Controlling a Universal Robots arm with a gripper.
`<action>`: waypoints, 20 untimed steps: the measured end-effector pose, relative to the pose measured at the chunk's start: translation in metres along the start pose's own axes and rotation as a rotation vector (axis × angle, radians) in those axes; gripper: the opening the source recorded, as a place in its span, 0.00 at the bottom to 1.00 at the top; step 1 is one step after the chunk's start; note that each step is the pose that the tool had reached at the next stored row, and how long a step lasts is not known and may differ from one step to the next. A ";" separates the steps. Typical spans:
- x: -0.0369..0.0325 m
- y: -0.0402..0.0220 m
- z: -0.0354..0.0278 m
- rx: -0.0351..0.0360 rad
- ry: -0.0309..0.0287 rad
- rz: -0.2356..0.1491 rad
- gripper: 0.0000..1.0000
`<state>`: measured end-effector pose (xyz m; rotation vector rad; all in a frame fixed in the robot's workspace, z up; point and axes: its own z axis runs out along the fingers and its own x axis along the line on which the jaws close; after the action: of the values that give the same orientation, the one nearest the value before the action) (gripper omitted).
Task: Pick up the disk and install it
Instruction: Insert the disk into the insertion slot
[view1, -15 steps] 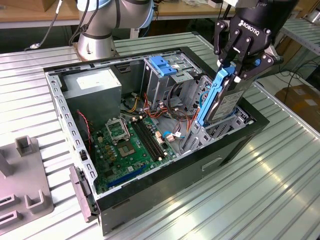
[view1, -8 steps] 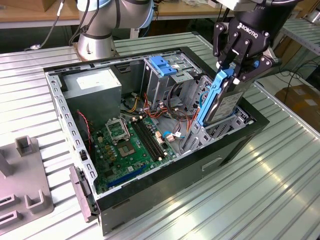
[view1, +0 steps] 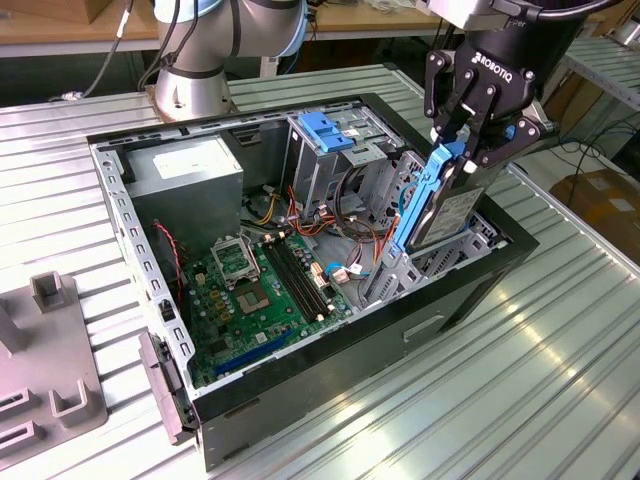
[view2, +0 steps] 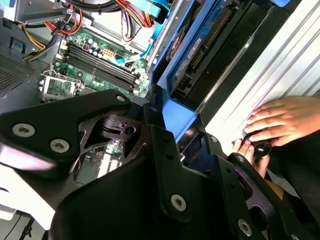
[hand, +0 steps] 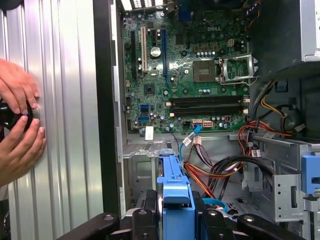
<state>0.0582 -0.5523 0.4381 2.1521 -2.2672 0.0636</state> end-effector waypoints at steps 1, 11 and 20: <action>0.0000 0.0000 0.0004 -0.0001 0.0000 0.000 0.37; -0.0002 0.0001 0.0065 -0.0015 0.0000 0.000 0.37; -0.0004 0.0003 0.0135 -0.0032 0.0001 0.000 0.37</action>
<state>0.0582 -0.5524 0.4246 2.1506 -2.2655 0.0601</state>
